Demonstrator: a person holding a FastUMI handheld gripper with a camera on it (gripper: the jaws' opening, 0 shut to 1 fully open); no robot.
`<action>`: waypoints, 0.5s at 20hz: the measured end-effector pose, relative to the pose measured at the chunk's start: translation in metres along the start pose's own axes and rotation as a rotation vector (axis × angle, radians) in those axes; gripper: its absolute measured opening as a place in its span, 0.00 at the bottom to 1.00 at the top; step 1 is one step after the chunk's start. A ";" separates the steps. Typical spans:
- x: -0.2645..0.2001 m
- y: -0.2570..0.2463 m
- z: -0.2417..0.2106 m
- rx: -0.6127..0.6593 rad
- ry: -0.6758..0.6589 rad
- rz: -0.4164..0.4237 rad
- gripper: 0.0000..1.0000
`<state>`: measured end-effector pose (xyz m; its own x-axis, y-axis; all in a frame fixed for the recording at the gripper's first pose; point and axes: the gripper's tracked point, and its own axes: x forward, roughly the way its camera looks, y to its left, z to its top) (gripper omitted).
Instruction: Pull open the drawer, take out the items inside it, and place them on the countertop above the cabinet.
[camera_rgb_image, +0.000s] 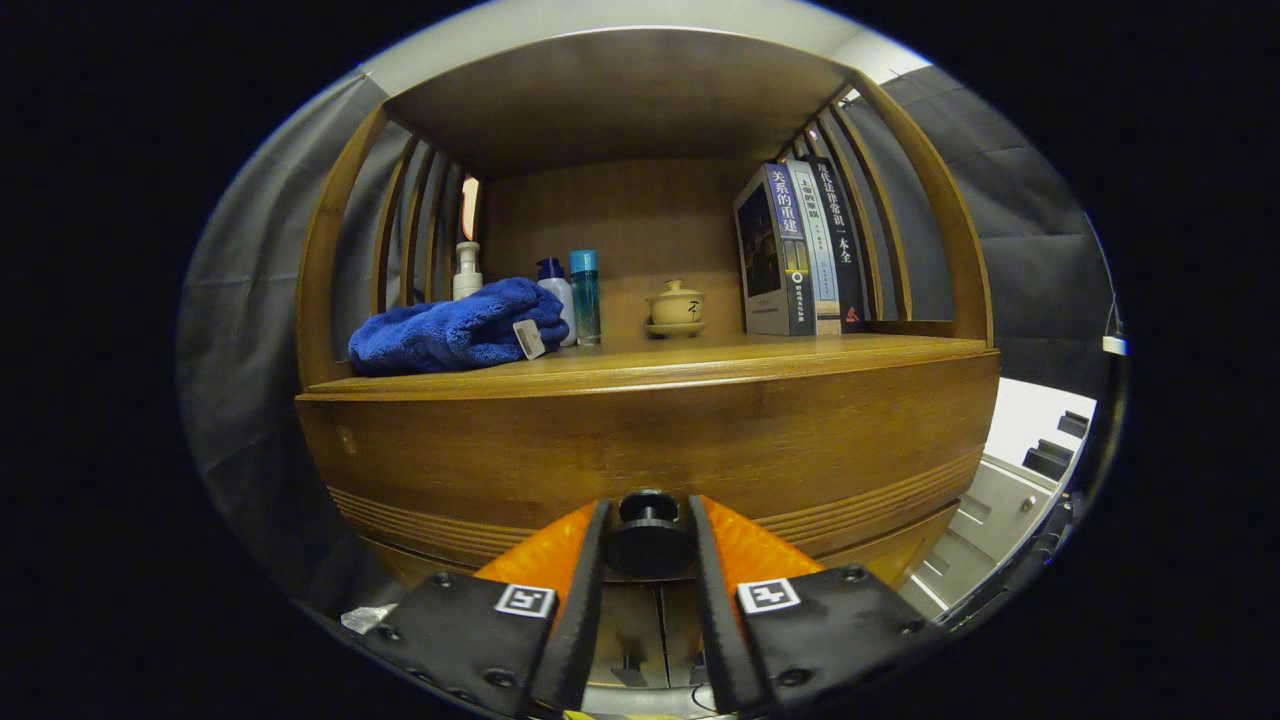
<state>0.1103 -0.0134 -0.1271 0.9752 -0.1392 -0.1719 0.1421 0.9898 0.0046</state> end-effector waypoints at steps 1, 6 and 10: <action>0.000 0.000 0.001 0.009 0.004 0.002 0.49; -0.001 0.000 -0.002 0.018 0.023 0.007 0.40; -0.022 -0.002 -0.003 0.018 0.018 0.006 0.38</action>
<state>0.0880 -0.0126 -0.1260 0.9730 -0.1323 -0.1893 0.1391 0.9900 0.0231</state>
